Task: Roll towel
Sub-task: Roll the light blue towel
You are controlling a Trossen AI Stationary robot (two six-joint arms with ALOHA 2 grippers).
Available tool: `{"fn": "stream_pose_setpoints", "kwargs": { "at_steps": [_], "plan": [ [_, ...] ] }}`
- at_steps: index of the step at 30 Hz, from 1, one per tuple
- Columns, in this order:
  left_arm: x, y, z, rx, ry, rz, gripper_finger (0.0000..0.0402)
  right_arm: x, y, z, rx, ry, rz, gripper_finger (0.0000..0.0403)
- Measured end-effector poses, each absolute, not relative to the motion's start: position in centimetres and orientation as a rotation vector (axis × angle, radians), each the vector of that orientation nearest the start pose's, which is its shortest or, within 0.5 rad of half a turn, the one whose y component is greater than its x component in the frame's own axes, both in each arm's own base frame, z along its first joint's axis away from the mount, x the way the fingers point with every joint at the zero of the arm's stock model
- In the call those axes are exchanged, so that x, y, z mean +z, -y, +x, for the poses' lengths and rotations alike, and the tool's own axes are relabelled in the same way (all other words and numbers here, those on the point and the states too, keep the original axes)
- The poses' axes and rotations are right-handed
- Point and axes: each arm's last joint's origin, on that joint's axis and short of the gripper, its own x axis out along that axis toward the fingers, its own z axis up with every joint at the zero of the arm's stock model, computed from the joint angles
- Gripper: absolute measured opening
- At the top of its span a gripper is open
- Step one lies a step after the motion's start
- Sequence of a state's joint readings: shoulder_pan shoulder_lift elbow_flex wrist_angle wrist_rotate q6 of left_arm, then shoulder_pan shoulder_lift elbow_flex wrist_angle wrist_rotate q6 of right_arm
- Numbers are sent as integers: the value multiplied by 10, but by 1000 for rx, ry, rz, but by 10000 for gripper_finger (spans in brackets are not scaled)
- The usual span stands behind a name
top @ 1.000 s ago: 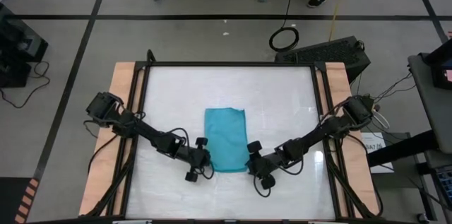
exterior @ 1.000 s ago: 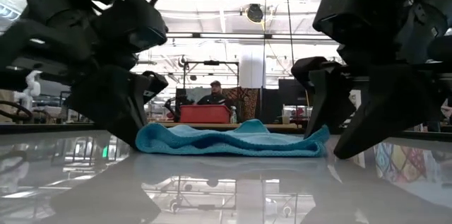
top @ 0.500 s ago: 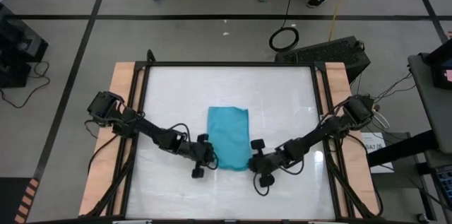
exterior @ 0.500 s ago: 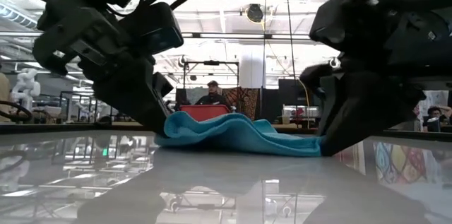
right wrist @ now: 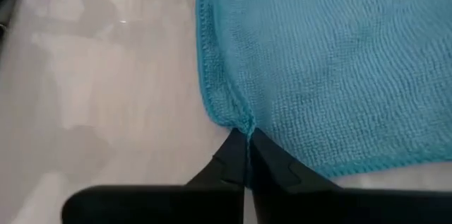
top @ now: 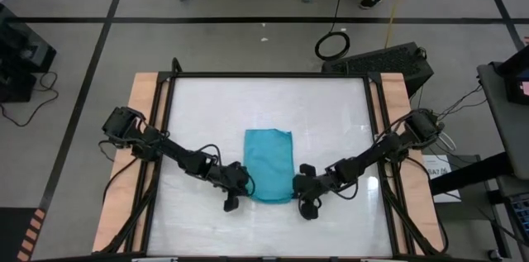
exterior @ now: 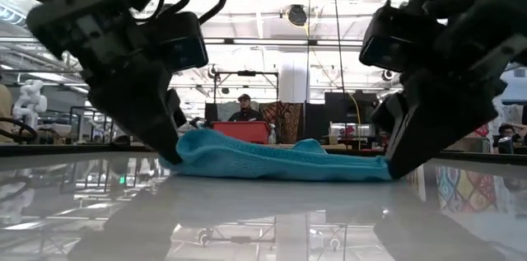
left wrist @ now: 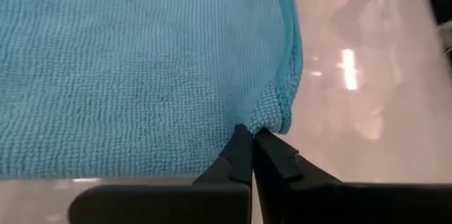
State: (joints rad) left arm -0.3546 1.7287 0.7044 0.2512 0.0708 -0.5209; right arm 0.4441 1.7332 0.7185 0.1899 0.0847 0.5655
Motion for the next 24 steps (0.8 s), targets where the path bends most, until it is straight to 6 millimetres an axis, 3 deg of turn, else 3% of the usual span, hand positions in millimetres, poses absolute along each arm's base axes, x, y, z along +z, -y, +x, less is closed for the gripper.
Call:
{"fn": "stream_pose_setpoints", "kwargs": {
  "at_steps": [13, 24],
  "plan": [
    [121, 110, 292, -70, -856, -706, 3, 141, -105, 281, -22, -865, 638, 0],
    [118, 107, 289, 85, -868, -816, 3, 124, -80, 271, -119, -952, 854, 0]
  ]
}}
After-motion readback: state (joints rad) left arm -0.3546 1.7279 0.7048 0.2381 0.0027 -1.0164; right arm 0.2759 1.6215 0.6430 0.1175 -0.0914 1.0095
